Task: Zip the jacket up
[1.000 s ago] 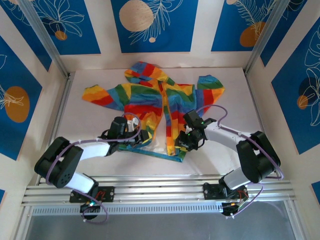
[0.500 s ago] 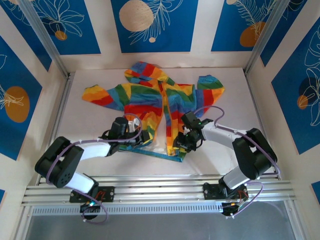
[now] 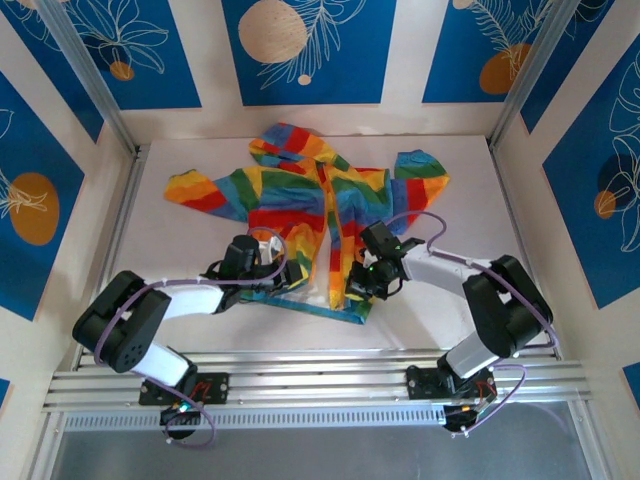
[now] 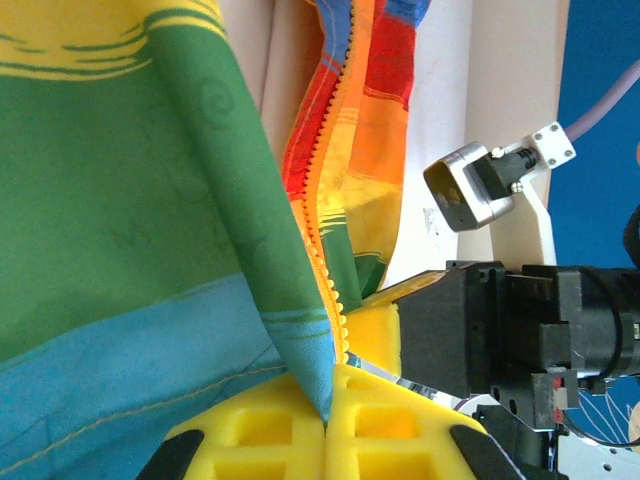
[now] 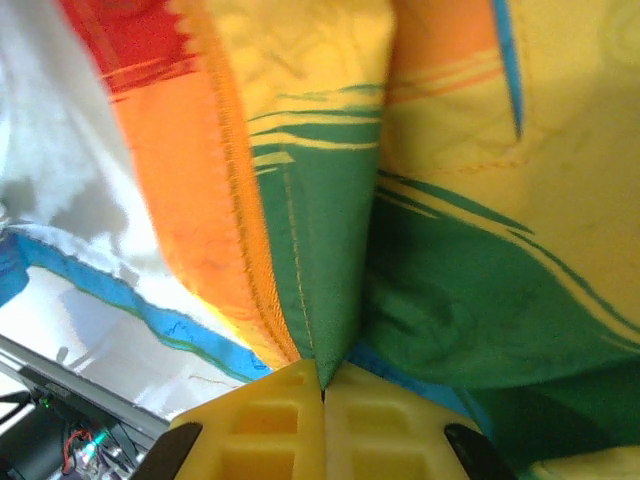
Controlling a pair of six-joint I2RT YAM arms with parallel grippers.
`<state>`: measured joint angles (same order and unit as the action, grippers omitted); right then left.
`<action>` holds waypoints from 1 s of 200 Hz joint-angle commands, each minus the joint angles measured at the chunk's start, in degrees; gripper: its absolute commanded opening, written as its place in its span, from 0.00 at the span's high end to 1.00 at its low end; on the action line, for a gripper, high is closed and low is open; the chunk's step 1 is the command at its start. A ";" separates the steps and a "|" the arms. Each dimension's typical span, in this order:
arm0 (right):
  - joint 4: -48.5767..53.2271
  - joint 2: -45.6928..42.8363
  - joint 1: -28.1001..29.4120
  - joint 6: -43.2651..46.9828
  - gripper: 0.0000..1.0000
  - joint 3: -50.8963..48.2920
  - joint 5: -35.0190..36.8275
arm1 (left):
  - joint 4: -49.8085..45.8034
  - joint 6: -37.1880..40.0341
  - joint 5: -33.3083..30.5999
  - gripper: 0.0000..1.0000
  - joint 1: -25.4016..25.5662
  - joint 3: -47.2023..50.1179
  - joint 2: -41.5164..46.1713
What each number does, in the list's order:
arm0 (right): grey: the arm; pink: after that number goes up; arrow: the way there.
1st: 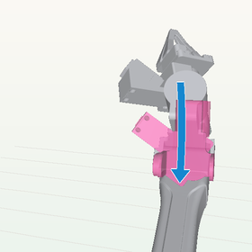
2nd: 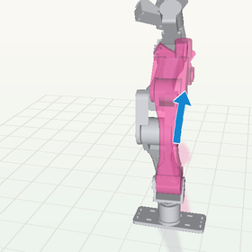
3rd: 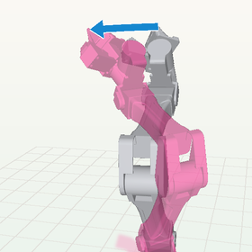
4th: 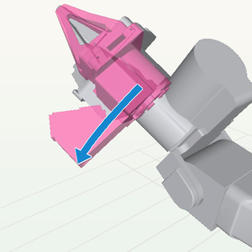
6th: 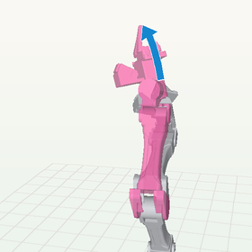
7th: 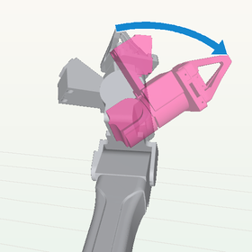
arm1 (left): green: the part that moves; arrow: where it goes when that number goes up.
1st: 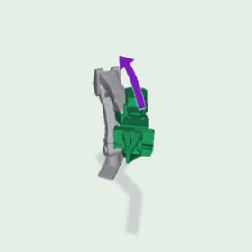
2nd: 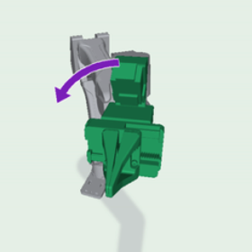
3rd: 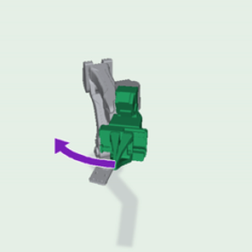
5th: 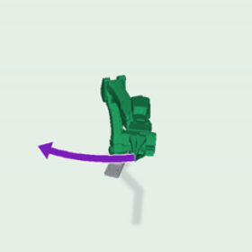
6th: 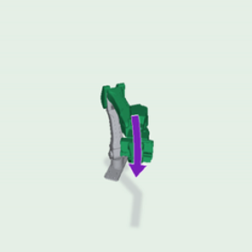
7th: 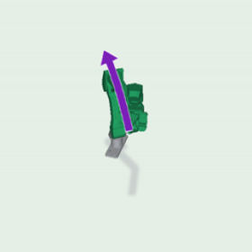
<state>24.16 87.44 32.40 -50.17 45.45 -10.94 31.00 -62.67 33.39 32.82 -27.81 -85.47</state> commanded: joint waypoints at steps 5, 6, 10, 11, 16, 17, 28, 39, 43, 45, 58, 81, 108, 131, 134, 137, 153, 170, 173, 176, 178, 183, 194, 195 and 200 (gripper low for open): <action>-1.39 -2.59 0.31 1.20 1.00 0.01 -1.01 | 4.24 -0.04 -0.51 1.00 0.82 0.47 -0.05; -1.44 -2.61 0.30 1.30 1.00 0.00 -1.01 | 4.33 -0.06 -0.60 1.00 0.88 0.52 -0.05; -1.57 -2.70 0.32 1.37 1.00 -0.08 -1.15 | 4.54 -0.15 -0.95 1.00 1.20 0.61 -0.05; -1.57 -2.66 0.35 1.47 1.00 -0.04 -1.13 | 4.56 -0.16 -1.09 1.00 1.29 0.63 -0.05; -1.64 -2.67 0.37 1.55 1.00 -0.15 -1.18 | 4.76 -0.42 -1.93 1.00 1.85 0.77 -0.06; -1.61 -2.69 0.37 1.60 1.00 -0.17 -1.23 | 4.76 -0.51 -2.10 1.00 1.96 0.80 -0.05; -1.67 -2.43 0.48 2.18 1.00 -0.23 -1.66 | 5.66 -0.91 -4.16 1.00 3.96 0.92 -0.52; -1.58 -1.74 0.64 2.57 0.96 -0.25 -2.19 | 6.39 -1.02 -5.56 1.00 5.93 0.62 -1.56; -1.49 -1.44 0.77 2.68 0.94 -0.27 -2.28 | 6.68 -1.13 -6.05 1.00 6.58 0.43 -2.09; -1.44 -1.36 0.85 2.73 0.94 -0.23 -2.32 | 6.85 -1.29 -6.23 1.00 6.85 0.36 -2.40; -1.39 -0.57 1.41 2.56 0.89 -0.36 -2.07 | 8.90 -2.39 -7.24 1.00 8.28 0.04 -4.76; -1.56 0.79 2.62 2.71 0.82 -0.20 -1.65 | 14.55 -5.14 -8.33 1.00 10.04 0.19 -9.58; -1.64 2.19 3.54 2.98 0.80 0.08 -1.20 | 20.39 -7.70 -8.69 1.00 11.02 0.74 -14.61; -1.96 2.78 3.85 3.11 0.78 0.04 -1.40 | 24.19 -9.04 -9.03 1.00 11.04 1.51 -16.78; -2.01 2.82 3.81 3.15 0.77 0.01 -1.49 | 24.32 -9.09 -9.20 1.00 11.12 1.61 -16.83; -2.08 2.89 3.85 3.15 0.77 0.01 -1.52 | 24.43 -9.13 -9.21 1.00 11.07 1.60 -16.95; -2.58 3.28 4.09 3.23 0.76 -0.09 -1.54 | 23.79 -8.75 -9.23 1.00 11.08 1.45 -16.88; -3.11 3.79 4.13 3.40 0.83 -0.22 -1.54 | 23.31 -8.52 -8.93 1.00 11.04 1.10 -16.73; -3.23 3.81 4.18 3.46 0.85 -0.25 -1.42 | 23.30 -8.43 -8.91 1.00 11.09 1.09 -16.74; -3.24 3.87 4.12 3.50 0.88 -0.25 -1.25 | 23.28 -8.37 -8.86 1.00 11.06 0.95 -16.67; -3.31 3.83 4.11 3.57 0.89 -0.25 -1.18 | 23.30 -8.37 -8.80 1.00 11.11 0.99 -16.66; -3.41 3.72 4.14 3.86 0.92 -0.25 -1.05 | 23.35 -8.31 -8.78 1.00 11.10 0.98 -16.55; -3.51 3.01 4.07 4.82 0.99 -0.26 -0.60 | 23.40 -7.97 -8.62 1.00 10.94 0.80 -15.90; -3.51 2.92 4.03 4.99 0.99 -0.27 -0.59 | 23.40 -7.89 -8.61 1.00 10.90 0.77 -15.84; -3.50 2.46 3.95 5.61 1.00 -0.22 -0.43 | 23.38 -7.67 -8.56 1.00 10.80 0.77 -15.43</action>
<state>20.80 90.67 36.16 -46.89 45.39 -11.51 51.94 -70.67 24.95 43.31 -26.63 -101.84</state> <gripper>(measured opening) 0.038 0.040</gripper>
